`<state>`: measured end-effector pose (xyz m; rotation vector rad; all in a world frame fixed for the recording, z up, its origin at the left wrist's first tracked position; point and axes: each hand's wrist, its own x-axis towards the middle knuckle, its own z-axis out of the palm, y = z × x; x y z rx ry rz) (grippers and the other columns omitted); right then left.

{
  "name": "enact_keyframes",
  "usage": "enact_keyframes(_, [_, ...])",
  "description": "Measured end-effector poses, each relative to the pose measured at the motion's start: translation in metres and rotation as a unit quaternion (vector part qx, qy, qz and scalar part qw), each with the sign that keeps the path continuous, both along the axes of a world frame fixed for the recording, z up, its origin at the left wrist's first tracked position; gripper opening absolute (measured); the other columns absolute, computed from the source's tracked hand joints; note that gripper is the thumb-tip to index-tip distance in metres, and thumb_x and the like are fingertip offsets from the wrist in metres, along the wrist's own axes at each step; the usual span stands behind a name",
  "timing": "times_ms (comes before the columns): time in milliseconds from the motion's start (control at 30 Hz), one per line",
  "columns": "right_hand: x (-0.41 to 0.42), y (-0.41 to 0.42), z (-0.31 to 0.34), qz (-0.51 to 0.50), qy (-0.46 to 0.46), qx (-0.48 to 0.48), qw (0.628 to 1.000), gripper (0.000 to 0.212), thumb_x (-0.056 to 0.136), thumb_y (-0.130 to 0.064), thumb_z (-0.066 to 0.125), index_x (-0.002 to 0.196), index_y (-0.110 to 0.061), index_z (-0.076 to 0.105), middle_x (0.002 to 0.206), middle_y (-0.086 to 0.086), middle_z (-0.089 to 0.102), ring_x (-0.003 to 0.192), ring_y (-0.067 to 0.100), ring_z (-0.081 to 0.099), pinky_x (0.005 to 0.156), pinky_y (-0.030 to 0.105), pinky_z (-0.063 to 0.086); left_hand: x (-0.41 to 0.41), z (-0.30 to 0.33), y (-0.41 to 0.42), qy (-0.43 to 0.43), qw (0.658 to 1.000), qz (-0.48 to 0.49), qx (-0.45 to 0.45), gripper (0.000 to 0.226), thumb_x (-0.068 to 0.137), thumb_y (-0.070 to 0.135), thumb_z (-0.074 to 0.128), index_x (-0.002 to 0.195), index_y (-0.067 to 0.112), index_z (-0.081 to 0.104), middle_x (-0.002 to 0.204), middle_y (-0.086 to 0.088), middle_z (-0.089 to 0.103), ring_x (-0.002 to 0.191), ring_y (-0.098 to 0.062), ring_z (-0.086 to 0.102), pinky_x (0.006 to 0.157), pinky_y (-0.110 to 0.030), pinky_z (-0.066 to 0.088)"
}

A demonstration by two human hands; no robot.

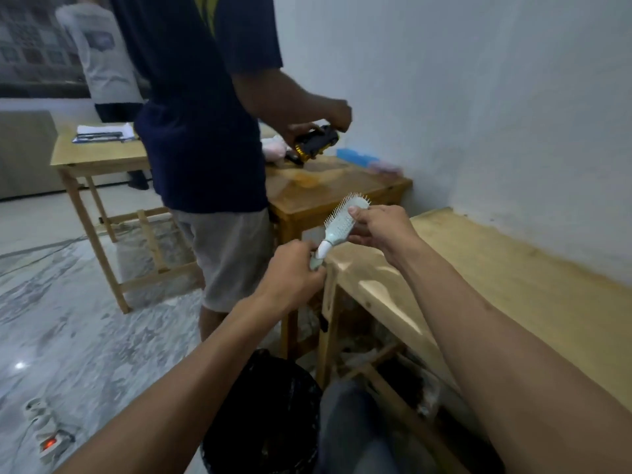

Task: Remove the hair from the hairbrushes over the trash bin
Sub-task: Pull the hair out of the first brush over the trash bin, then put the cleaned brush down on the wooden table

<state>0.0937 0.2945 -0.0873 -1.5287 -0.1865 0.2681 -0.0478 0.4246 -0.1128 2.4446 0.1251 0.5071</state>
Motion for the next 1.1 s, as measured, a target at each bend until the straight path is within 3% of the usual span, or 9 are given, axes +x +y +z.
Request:
enact_keyframes(100, [0.014,-0.05,0.013,-0.064,-0.01,-0.016,0.998,0.021,0.096,-0.006,0.071,0.11,0.008,0.067,0.097,0.021,0.074,0.064,0.025,0.075,0.053,0.031,0.063,0.026,0.011,-0.041,0.016,0.999,-0.037,0.031,0.025,0.086,0.016,0.067,0.109,0.009,0.071,0.094,-0.006,0.07,0.082,-0.024,0.064,0.069,-0.041,0.055])
enact_keyframes(200, [0.021,-0.104,0.02,-0.118,-0.024,-0.033,0.992,0.01,0.096,-0.007,0.071,0.097,0.0,0.064,0.106,0.021,0.071,0.071,0.031,0.073,0.066,0.036,0.066,0.05,0.016,-0.085,0.027,0.995,-0.066,0.071,0.014,0.081,0.019,0.066,0.09,0.009,0.065,0.082,-0.005,0.064,0.074,-0.027,0.058,0.06,-0.038,0.044])
enact_keyframes(333, [0.034,-0.177,0.014,-0.184,-0.018,-0.056,0.981,0.053,0.094,-0.01,0.075,0.138,0.006,0.051,0.133,0.021,0.061,0.074,0.028,0.075,0.067,0.037,0.067,0.076,0.015,-0.147,0.039,0.989,-0.123,0.078,0.019,0.082,0.02,0.067,0.073,0.011,0.052,0.067,-0.001,0.05,0.065,-0.025,0.049,0.05,-0.033,0.027])
enact_keyframes(400, [0.042,-0.213,0.009,-0.216,-0.018,-0.069,0.974,0.051,0.093,-0.011,0.076,0.136,0.005,0.055,0.134,0.024,0.062,0.076,0.029,0.076,0.07,0.039,0.067,0.089,0.011,-0.178,0.047,0.985,-0.15,0.066,0.027,0.083,0.019,0.068,0.067,0.015,0.046,0.063,0.002,0.045,0.064,-0.023,0.047,0.048,-0.031,0.024])
enact_keyframes(567, [0.06,-0.298,-0.014,-0.287,0.021,-0.091,0.953,0.026,0.091,-0.012,0.078,0.109,0.0,0.064,0.113,0.022,0.072,0.079,0.029,0.078,0.081,0.046,0.066,0.123,-0.002,-0.25,0.066,0.974,-0.216,0.028,0.019,0.085,0.018,0.071,0.095,0.002,0.069,0.089,-0.01,0.067,0.084,-0.029,0.061,0.062,-0.034,0.04])
enact_keyframes(700, [0.075,-0.348,-0.035,-0.333,0.053,-0.095,0.937,0.015,0.089,-0.008,0.078,0.097,0.002,0.071,0.098,0.02,0.074,0.074,0.024,0.074,0.065,0.035,0.066,0.146,-0.014,-0.292,0.062,0.965,-0.253,0.01,0.024,0.087,0.018,0.068,0.102,0.001,0.074,0.096,-0.014,0.072,0.091,-0.03,0.064,0.076,-0.044,0.051])
enact_keyframes(900, [0.101,-0.382,-0.048,-0.349,0.069,-0.098,0.93,0.014,0.088,-0.006,0.078,0.093,0.004,0.071,0.087,0.018,0.069,0.06,0.02,0.068,0.048,0.027,0.056,0.173,-0.028,-0.327,0.062,0.962,-0.266,0.011,0.022,0.091,0.023,0.066,0.099,0.004,0.071,0.089,-0.008,0.066,0.084,-0.025,0.06,0.064,-0.032,0.037])
enact_keyframes(1000, [0.119,-0.386,-0.049,-0.364,0.053,-0.18,0.912,0.022,0.087,-0.018,0.079,0.101,-0.001,0.076,0.091,0.015,0.074,0.063,0.021,0.068,0.054,0.028,0.055,0.182,-0.027,-0.337,0.044,0.965,-0.257,0.036,0.016,0.093,0.022,0.063,0.088,0.008,0.066,0.079,-0.001,0.054,0.078,-0.024,0.053,0.058,-0.03,0.03])
enact_keyframes(1100, [0.128,-0.386,-0.048,-0.37,0.025,-0.255,0.893,0.024,0.088,-0.023,0.076,0.103,-0.004,0.079,0.095,0.013,0.077,0.076,0.024,0.069,0.063,0.035,0.054,0.189,-0.025,-0.345,0.019,0.964,-0.256,0.064,0.02,0.095,0.022,0.061,0.097,0.004,0.071,0.08,-0.003,0.051,0.079,-0.025,0.054,0.061,-0.03,0.031])
